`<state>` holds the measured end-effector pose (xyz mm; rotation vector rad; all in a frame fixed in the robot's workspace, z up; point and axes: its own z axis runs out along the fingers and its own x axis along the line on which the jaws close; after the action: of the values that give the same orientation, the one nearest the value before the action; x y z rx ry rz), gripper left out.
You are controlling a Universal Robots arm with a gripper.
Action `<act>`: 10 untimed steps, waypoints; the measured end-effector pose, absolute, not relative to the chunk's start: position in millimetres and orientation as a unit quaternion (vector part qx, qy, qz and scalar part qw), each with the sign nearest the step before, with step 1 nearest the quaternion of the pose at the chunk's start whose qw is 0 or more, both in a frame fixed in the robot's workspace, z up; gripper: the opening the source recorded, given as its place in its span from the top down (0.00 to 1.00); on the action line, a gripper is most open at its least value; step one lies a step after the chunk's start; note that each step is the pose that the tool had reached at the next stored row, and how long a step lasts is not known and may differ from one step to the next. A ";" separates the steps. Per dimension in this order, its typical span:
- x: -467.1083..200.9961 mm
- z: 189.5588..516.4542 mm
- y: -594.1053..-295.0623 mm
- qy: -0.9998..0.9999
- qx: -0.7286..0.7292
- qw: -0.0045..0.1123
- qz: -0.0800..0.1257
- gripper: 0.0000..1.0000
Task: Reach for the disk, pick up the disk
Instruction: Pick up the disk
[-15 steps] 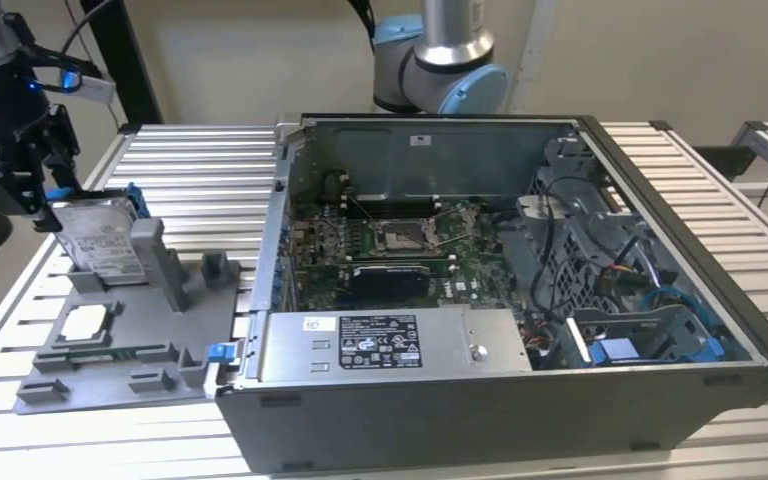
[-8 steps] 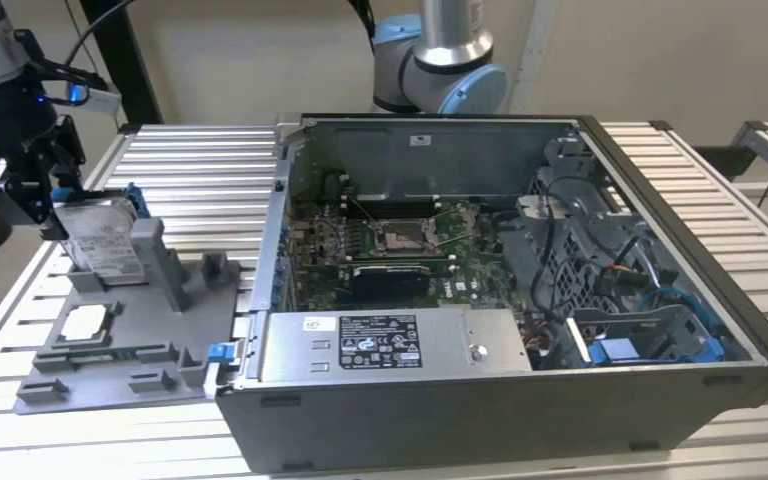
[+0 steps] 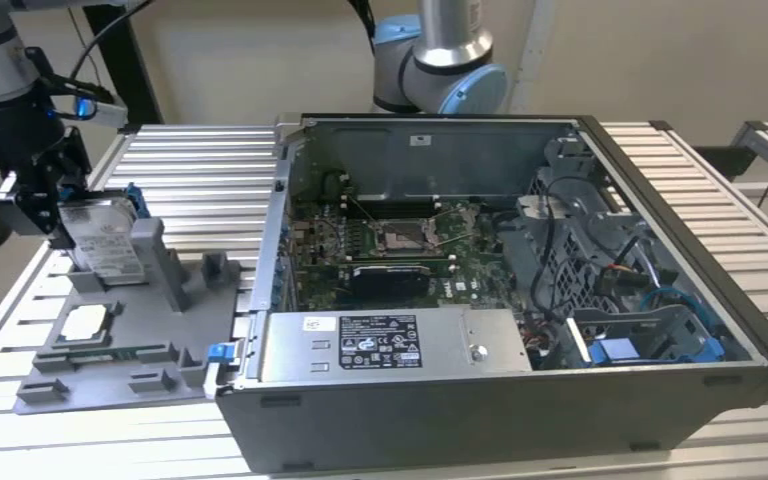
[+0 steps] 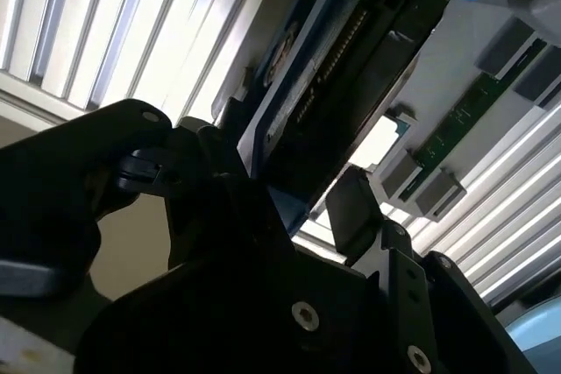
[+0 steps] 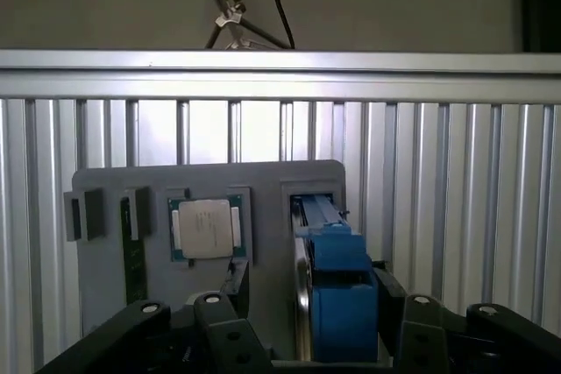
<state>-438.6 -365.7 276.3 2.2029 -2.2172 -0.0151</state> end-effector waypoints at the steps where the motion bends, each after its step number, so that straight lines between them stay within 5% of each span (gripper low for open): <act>1: -438.5 274.5 -365.6 -0.709 0.705 0.008 -0.005 0.00; 10: -438.2 263.8 -365.7 -0.709 0.705 0.008 -0.005 0.00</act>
<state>-438.2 -365.7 263.8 2.2030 -2.2170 -0.0152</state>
